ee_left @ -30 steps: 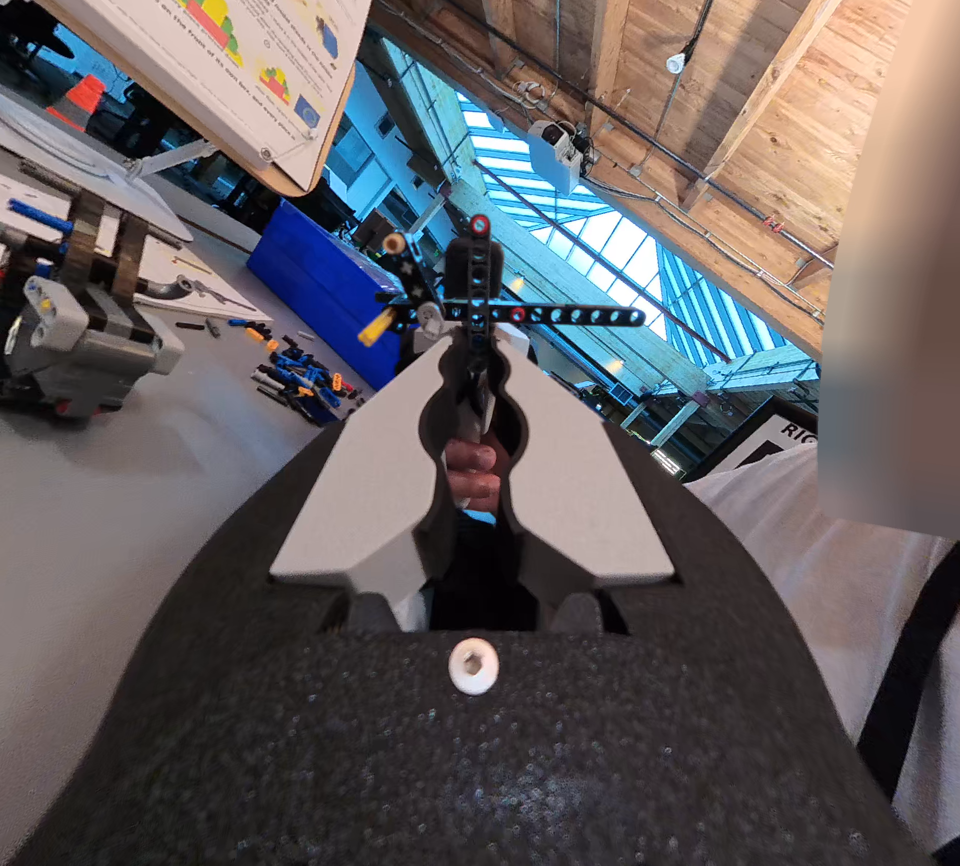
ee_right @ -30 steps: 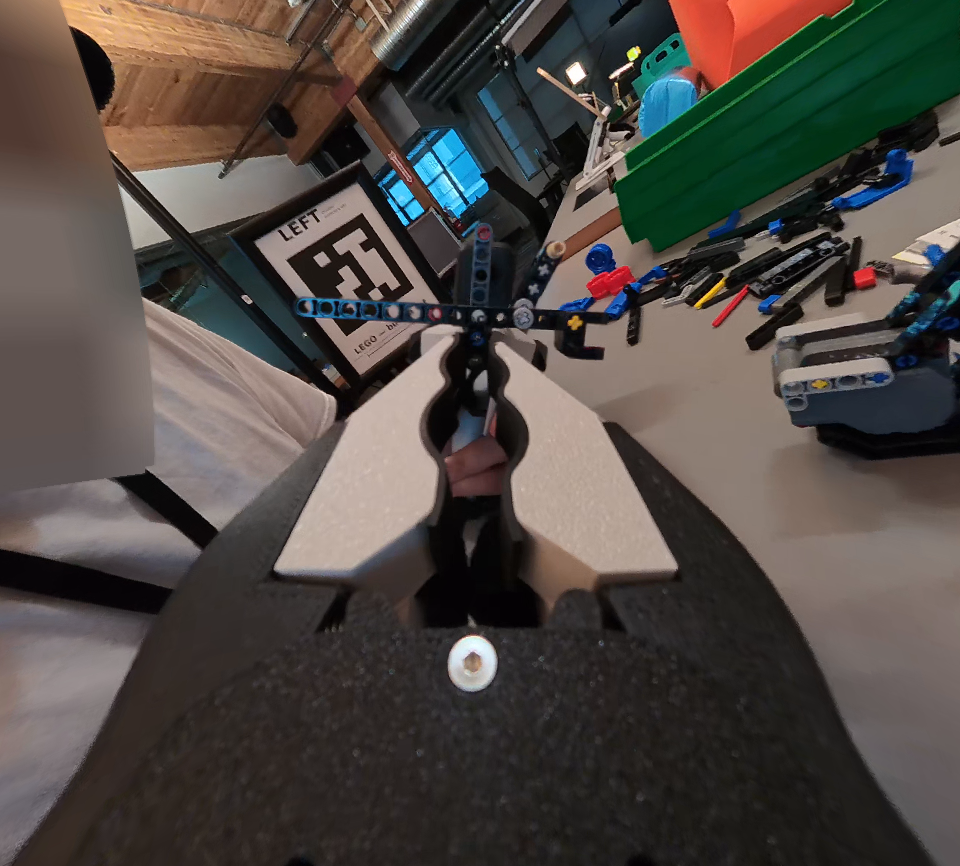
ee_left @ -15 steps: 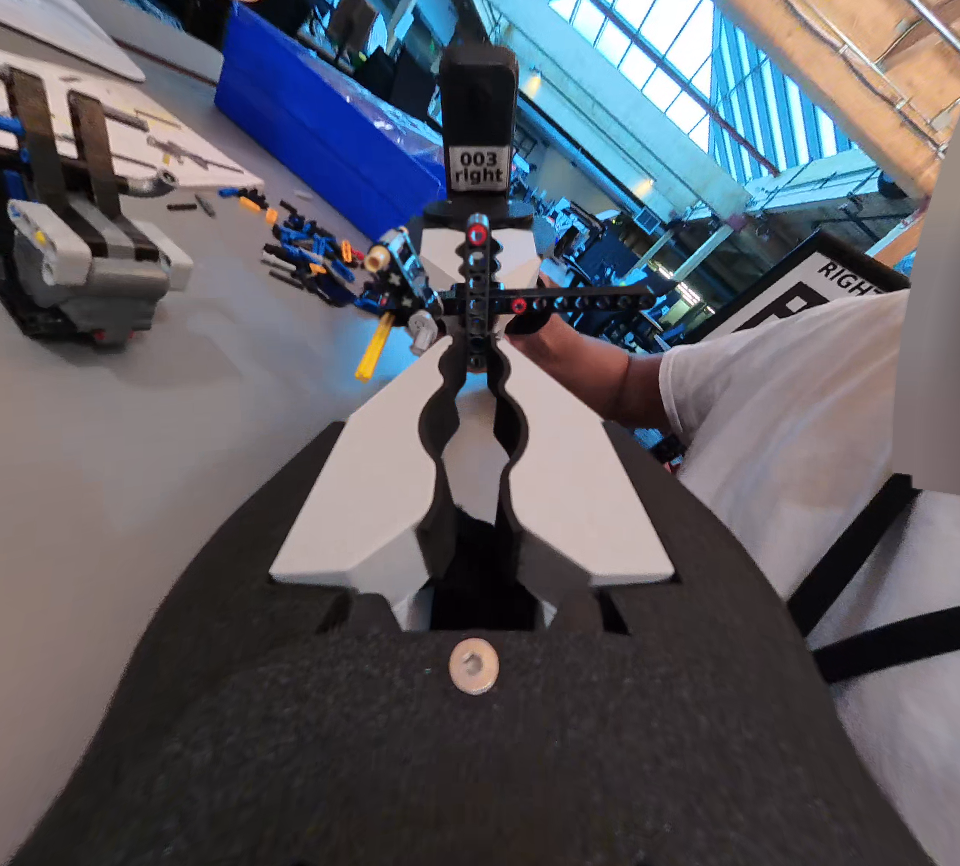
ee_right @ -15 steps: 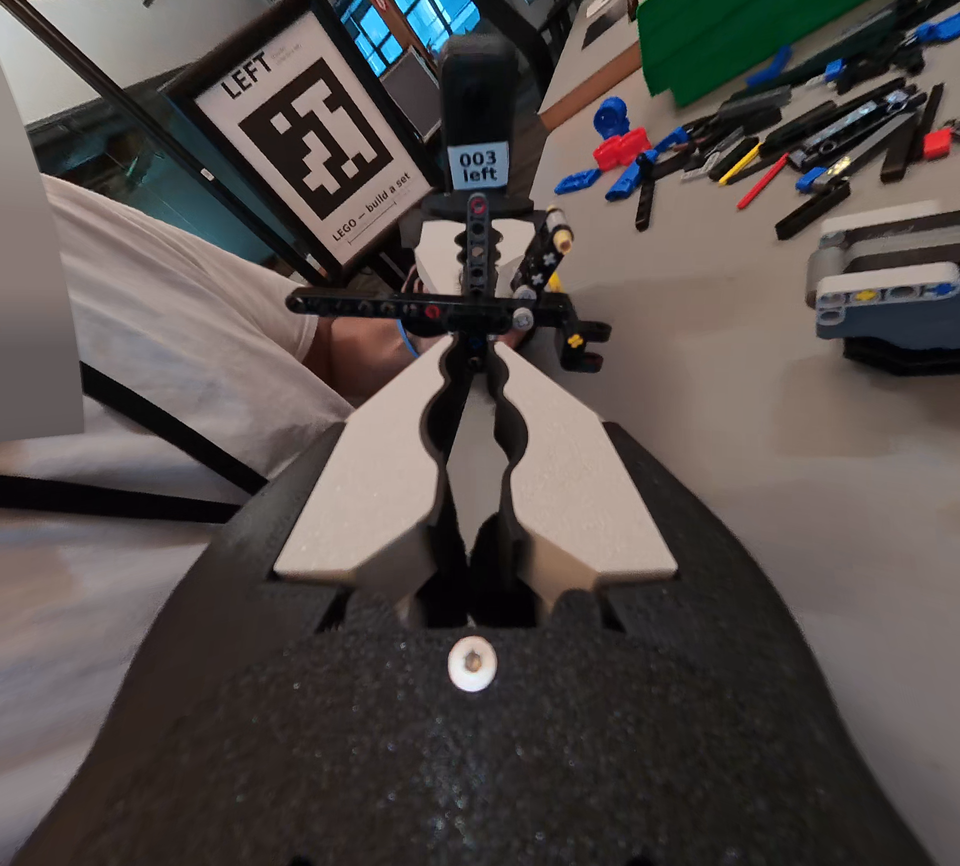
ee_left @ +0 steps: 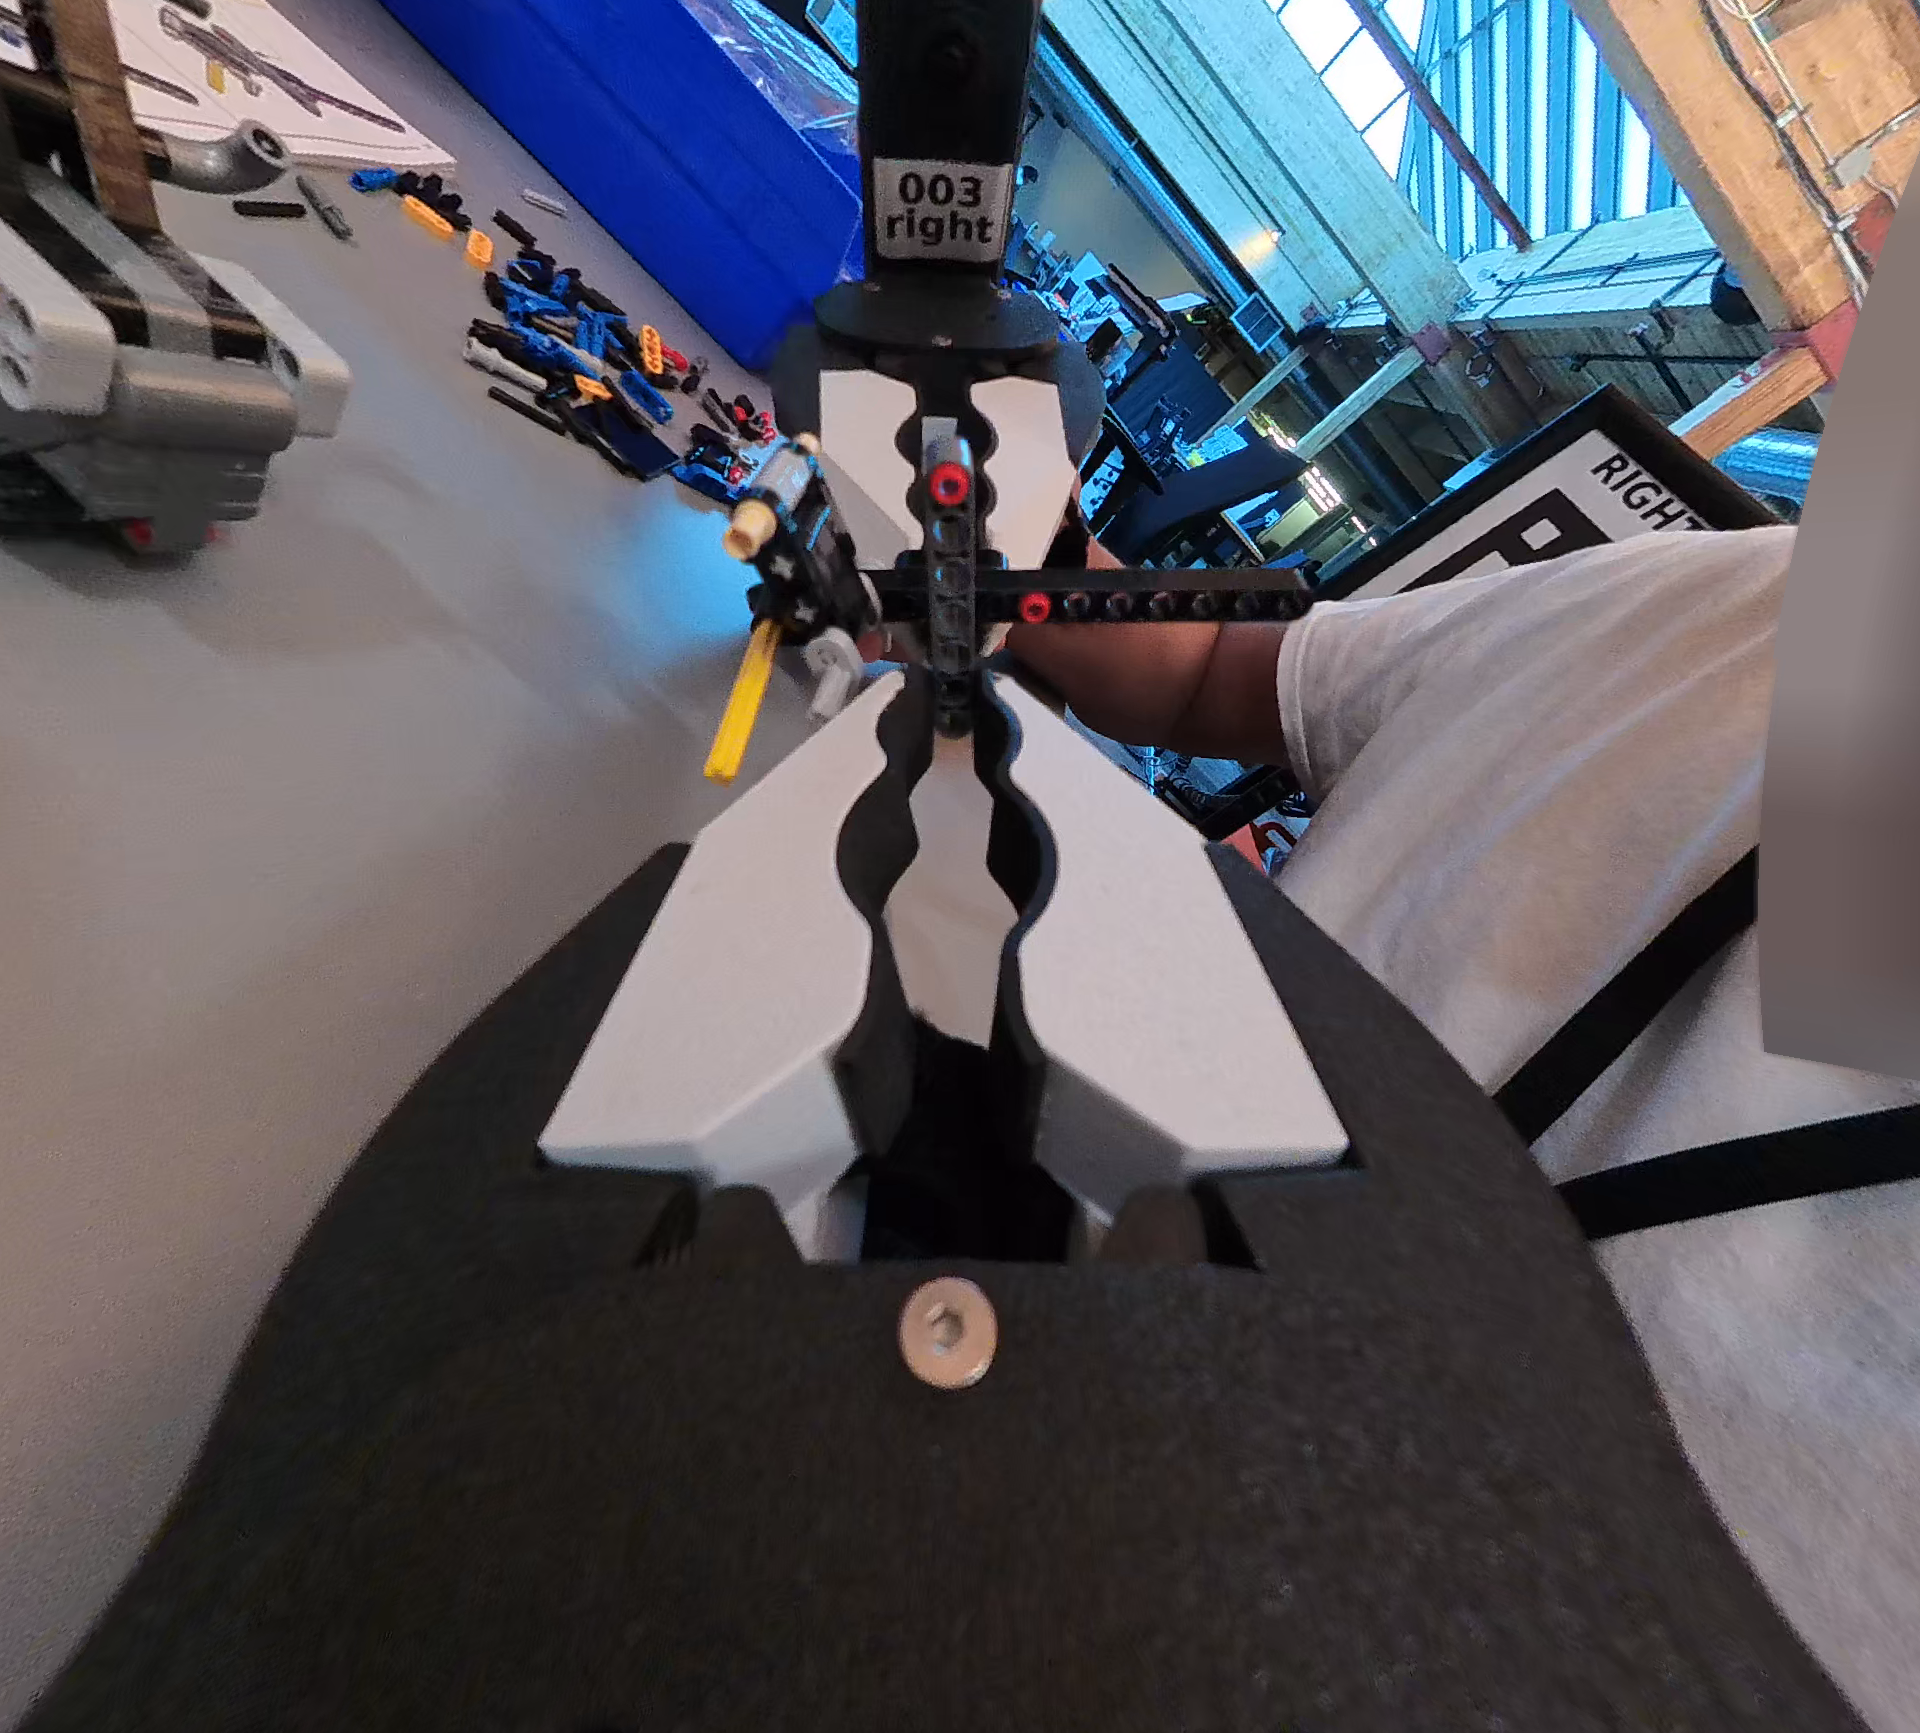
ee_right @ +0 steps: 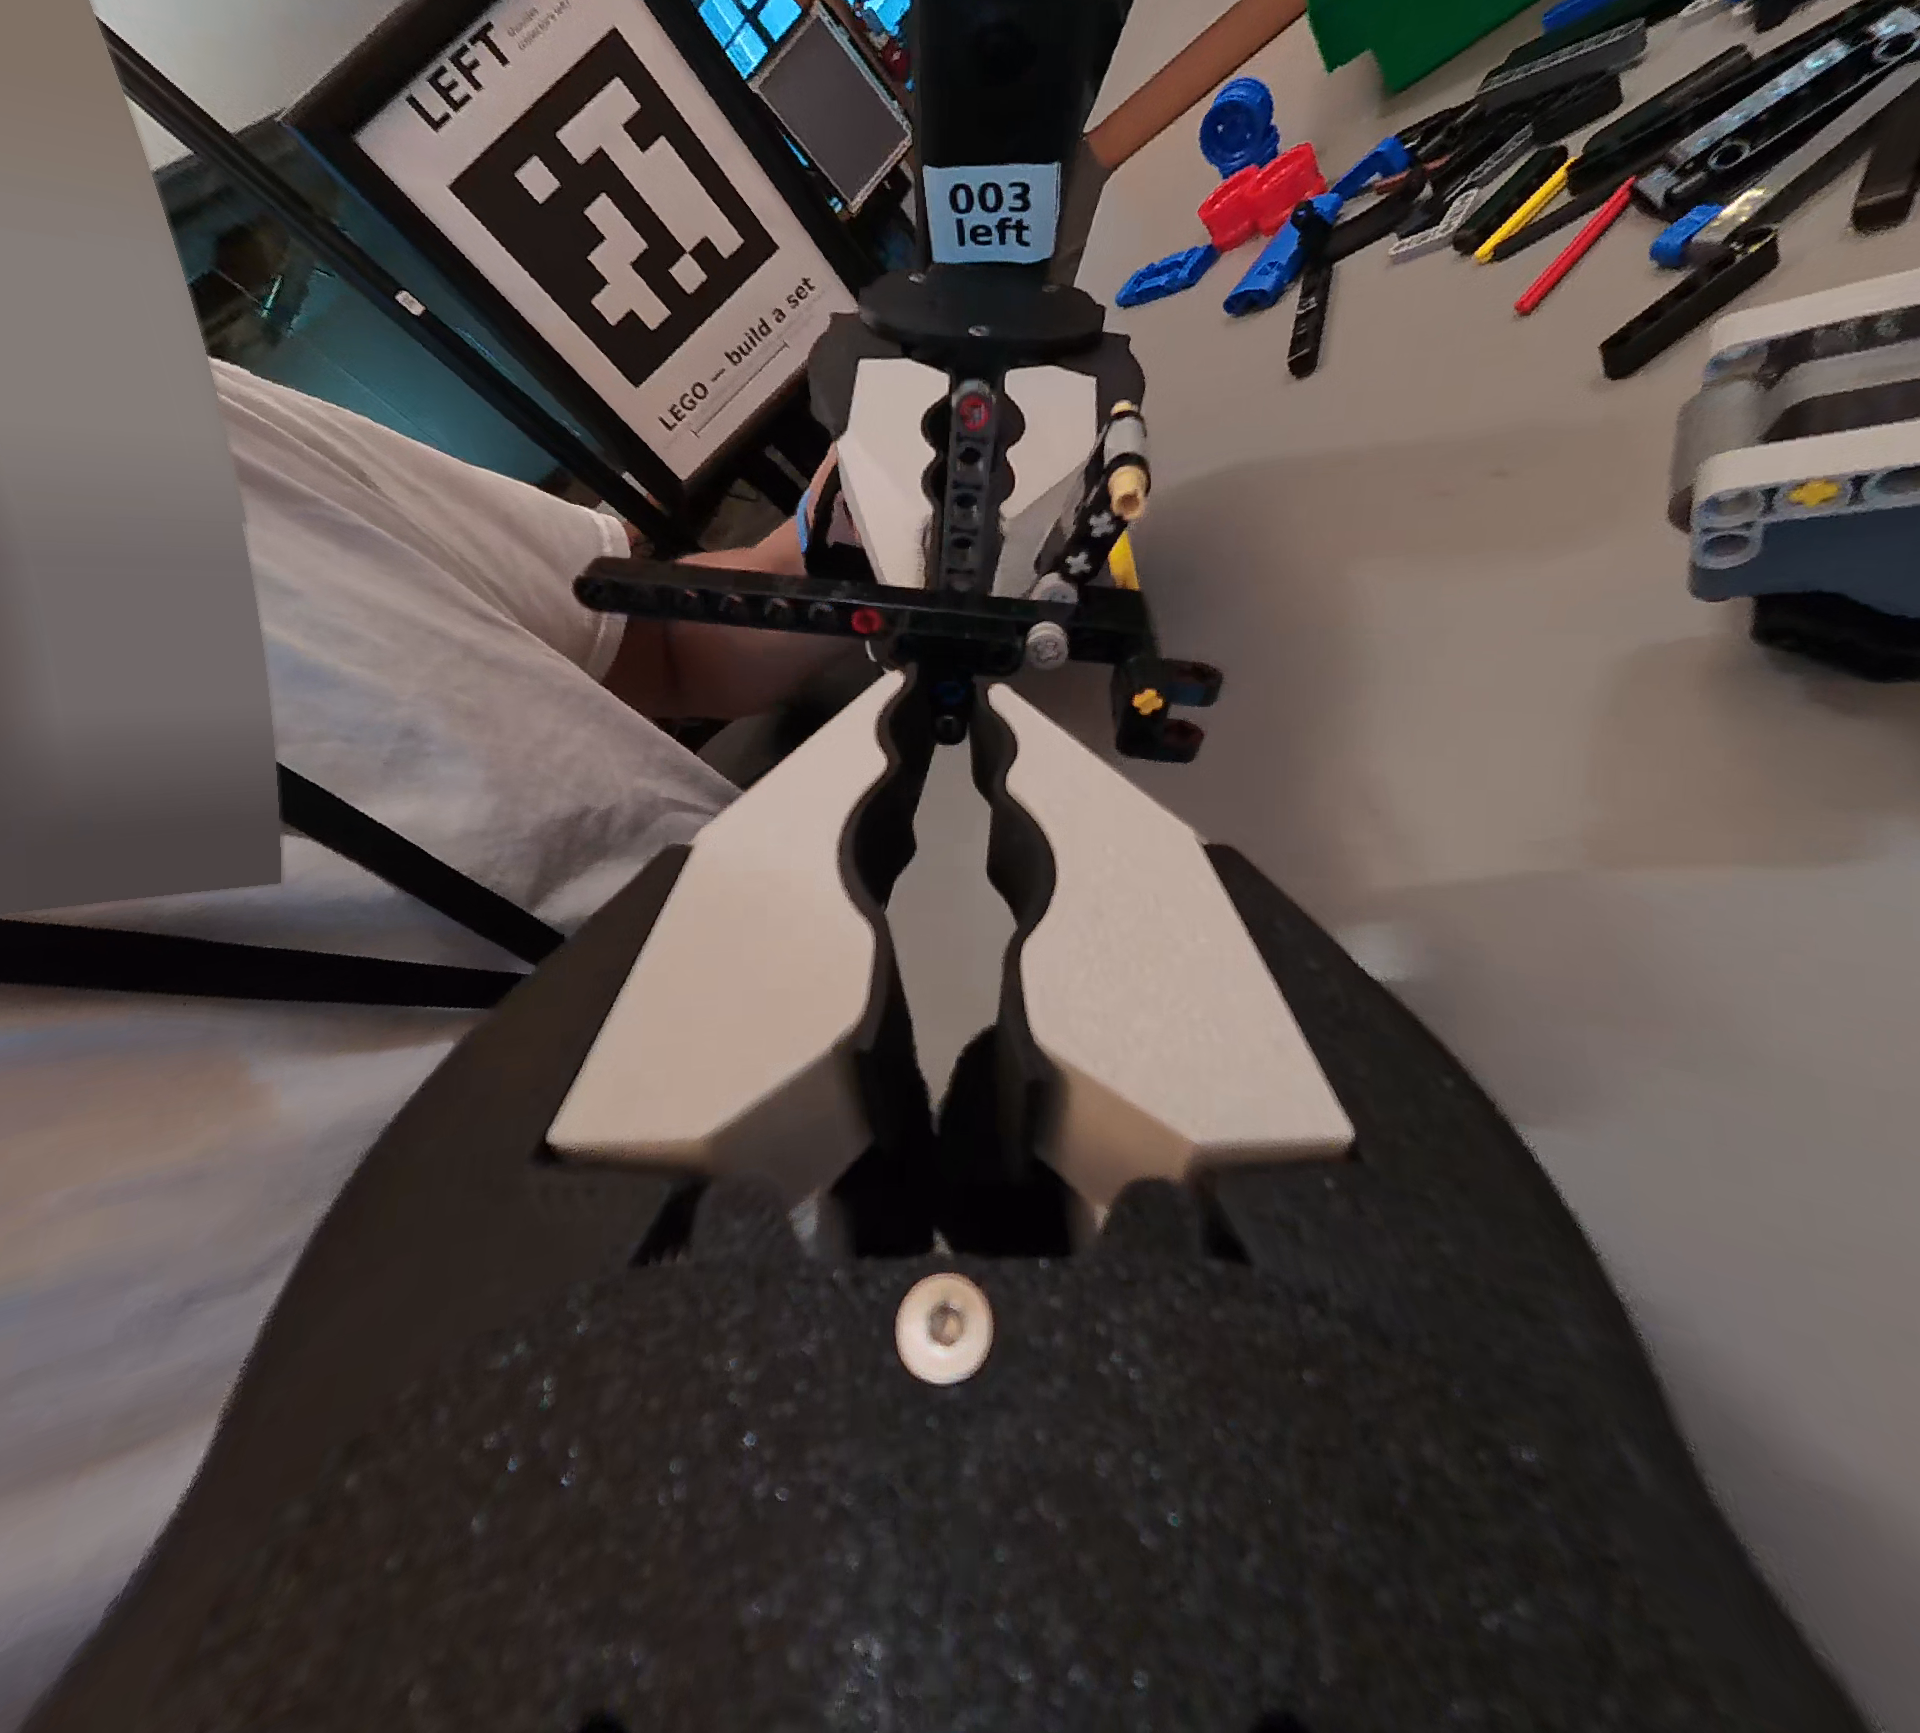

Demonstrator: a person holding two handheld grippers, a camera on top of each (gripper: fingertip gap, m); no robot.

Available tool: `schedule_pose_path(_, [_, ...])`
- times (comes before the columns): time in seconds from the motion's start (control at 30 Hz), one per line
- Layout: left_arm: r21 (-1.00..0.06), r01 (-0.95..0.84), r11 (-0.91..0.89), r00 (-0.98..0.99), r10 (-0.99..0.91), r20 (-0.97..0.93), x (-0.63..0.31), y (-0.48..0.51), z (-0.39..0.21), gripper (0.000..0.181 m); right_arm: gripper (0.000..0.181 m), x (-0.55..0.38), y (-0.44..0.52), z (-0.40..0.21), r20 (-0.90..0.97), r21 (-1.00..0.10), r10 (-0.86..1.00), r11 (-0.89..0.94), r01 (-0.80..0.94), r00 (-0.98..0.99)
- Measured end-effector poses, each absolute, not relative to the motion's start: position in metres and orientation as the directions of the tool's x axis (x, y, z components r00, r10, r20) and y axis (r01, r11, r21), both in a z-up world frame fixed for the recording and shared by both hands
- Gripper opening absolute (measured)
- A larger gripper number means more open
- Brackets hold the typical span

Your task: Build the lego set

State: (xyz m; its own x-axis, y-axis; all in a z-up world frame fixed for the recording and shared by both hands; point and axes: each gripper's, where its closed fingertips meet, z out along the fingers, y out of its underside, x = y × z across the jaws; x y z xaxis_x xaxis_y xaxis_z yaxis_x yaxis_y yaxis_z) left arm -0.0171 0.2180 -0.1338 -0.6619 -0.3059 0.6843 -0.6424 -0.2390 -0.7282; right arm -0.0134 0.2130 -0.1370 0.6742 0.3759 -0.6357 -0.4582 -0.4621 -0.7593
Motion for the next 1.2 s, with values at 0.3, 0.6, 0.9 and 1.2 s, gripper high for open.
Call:
schedule_pose_path(0.3, [-0.728,-0.670,-0.149,-0.666,-0.312,0.677,-0.022,0.212,-0.144,0.006,0.006,-0.020,0.211,-0.145,-0.649,-0.739,0.378,-0.517,-0.431,0.660])
schedule_pose_path(0.6, [-0.764,-0.626,0.154,-0.765,-0.313,0.563,-0.045,0.196,-0.167,0.006,0.006,-0.033,0.195,-0.164,-0.582,-0.728,0.389,-0.641,-0.244,0.714])
schedule_pose_path(0.9, [-0.766,-0.626,0.146,-0.752,-0.372,0.544,-0.040,0.206,-0.171,0.006,0.006,-0.035,0.198,-0.170,-0.582,-0.725,0.382,-0.643,-0.247,0.718])
schedule_pose_path(1.2, [-0.757,-0.629,0.176,-0.756,-0.363,0.544,-0.044,0.203,-0.174,0.006,0.006,-0.038,0.199,-0.171,-0.559,-0.734,0.388,-0.643,-0.219,0.733])
